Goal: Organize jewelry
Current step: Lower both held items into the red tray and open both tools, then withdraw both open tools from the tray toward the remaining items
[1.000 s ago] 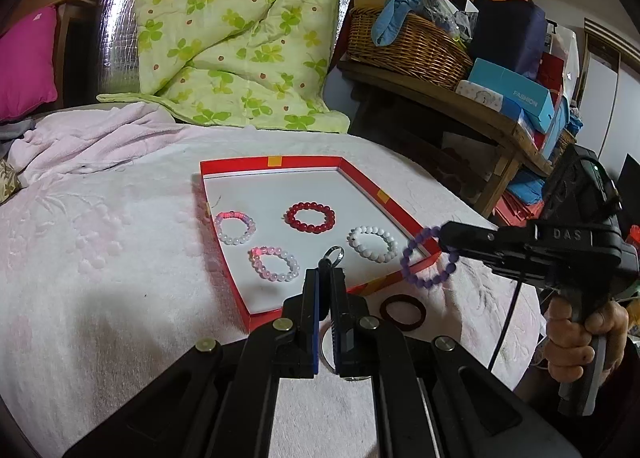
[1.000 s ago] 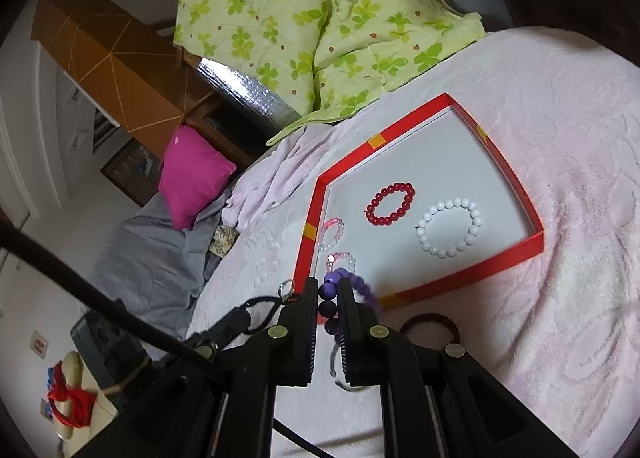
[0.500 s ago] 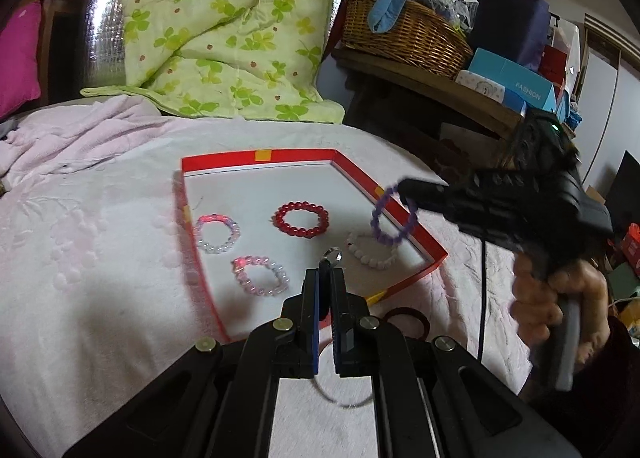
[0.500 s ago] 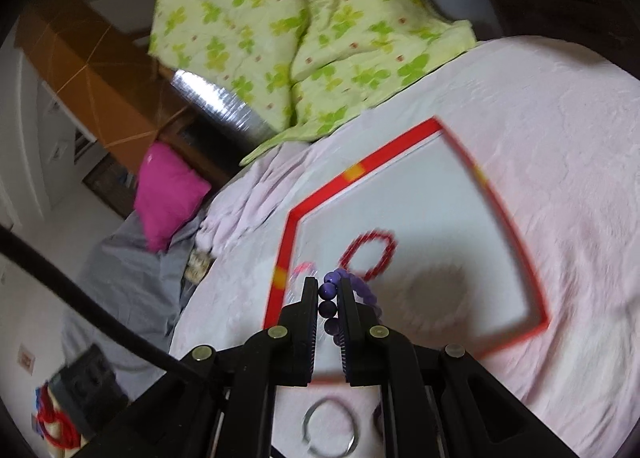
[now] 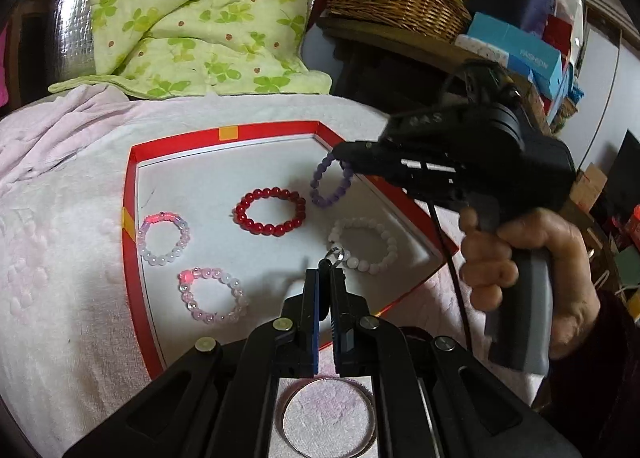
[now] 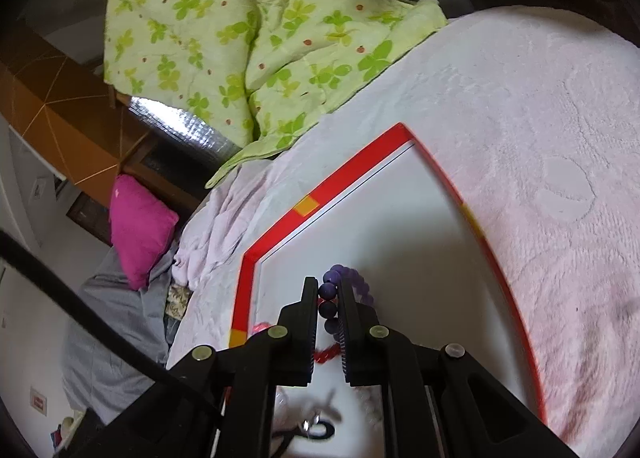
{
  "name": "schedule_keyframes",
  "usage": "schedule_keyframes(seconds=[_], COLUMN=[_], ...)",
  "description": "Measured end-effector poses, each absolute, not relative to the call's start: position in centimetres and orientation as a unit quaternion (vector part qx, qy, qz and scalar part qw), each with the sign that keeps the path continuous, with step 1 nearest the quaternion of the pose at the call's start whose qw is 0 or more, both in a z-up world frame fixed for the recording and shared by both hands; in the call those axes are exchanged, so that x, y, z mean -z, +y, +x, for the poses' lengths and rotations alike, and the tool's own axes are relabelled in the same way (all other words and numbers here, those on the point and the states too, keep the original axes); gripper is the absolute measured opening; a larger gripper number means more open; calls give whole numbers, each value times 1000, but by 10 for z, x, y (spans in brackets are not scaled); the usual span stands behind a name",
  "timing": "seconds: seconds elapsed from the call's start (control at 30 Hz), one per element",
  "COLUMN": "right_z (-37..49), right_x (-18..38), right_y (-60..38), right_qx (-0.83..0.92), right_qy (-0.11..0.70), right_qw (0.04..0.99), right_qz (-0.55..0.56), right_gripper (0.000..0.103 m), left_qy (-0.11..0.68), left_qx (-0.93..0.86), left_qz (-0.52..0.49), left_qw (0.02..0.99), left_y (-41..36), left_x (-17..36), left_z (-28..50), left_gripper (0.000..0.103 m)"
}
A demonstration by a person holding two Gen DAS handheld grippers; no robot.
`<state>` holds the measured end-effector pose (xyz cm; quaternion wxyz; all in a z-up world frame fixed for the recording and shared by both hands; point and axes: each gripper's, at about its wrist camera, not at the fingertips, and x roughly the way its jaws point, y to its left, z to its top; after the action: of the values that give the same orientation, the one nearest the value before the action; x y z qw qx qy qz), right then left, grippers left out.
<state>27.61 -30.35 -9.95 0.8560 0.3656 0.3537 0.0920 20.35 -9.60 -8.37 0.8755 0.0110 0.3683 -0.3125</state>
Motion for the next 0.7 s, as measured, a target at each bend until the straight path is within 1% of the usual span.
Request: schedule_keyframes(seconds=[0.1,0.13,0.23,0.27,0.3,0.33,0.37,0.4,0.43,0.7], right_z=[281,282,281,280,279,277,274,272,268,229], right_x=[108,111,115,115,113,111,107,104,101,72], right_y=[-313,-316,-323,-323,-324,-324,-324,-323,-325,-327], right_qx=[-75,-70,-50,-49,-49,-46,-42,-40,-39,-56], right_qy=[358,360,368,370,369,368,368,367,362,333], right_qw=[853,851,846,845,847,850,854,857,861,881], right_qz=[373,376,382,382,379,373,364,360,356,331], right_gripper=[11,14,14,14,15,19,26,42,55,55], left_qy=[369,369,369,369,369,367,361,350,344,322], left_qx=[308,305,301,300,300,297,292,283,281,261], left_qz=[22,26,48,54,58,60,62,65,66,76], left_qw=[877,877,878,878,878,880,883,890,893,907], left_y=[-100,-101,-104,-104,-103,-101,-99,-95,-93,-71], left_x=[87,87,88,88,88,87,85,81,78,64], left_z=[203,204,201,200,199,197,196,192,190,168], left_gripper=[5,5,7,13,28,37,52,55,55,56])
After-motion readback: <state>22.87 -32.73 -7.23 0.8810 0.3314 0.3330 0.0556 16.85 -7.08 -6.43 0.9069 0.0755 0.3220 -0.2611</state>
